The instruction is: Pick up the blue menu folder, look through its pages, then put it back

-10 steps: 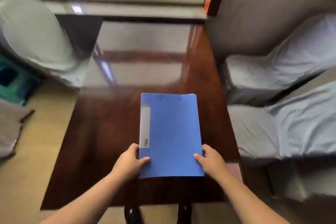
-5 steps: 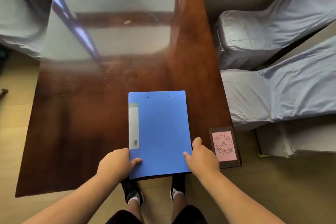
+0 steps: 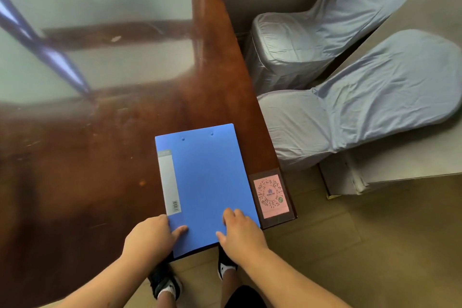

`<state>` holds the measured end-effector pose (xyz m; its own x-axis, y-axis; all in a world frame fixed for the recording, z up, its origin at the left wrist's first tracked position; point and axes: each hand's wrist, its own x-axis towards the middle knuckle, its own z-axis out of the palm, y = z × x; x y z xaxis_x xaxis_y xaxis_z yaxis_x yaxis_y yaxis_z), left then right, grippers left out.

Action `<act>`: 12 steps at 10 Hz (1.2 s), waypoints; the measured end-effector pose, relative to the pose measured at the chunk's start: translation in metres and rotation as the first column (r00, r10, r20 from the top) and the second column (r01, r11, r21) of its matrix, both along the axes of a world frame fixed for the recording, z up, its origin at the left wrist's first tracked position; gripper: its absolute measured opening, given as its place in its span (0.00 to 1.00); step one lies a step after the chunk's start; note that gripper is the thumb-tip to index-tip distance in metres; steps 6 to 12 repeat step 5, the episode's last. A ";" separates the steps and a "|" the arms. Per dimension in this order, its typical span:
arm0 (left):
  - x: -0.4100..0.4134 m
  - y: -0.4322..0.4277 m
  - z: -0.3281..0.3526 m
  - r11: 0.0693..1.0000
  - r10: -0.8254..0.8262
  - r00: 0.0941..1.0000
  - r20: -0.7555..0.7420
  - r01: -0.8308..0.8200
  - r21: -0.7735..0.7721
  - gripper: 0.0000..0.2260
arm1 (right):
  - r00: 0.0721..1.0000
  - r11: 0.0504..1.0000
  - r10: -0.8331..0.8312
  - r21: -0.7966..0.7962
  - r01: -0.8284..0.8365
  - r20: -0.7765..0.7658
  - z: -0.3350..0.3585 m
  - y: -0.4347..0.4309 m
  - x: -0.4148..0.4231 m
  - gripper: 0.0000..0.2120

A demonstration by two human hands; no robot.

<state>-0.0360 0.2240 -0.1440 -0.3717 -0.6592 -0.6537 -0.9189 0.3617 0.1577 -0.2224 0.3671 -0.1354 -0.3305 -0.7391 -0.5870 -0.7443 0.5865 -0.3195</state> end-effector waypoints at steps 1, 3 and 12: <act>-0.003 0.002 0.000 1.000 -0.024 1.000 0.015 0.024 -0.003 0.24 | 1.000 1.000 -0.024 -0.002 0.024 0.011 -0.001 0.003 0.000 0.20; -0.005 0.003 0.004 1.000 -0.023 1.000 0.001 0.023 0.015 0.23 | 0.999 0.999 -0.044 -0.013 0.044 0.009 0.000 0.007 -0.001 0.17; -0.006 -0.007 0.022 0.998 -0.058 0.998 -0.012 0.058 -0.032 0.24 | 0.999 0.997 0.041 0.064 -0.040 -0.001 0.014 -0.010 -0.008 0.17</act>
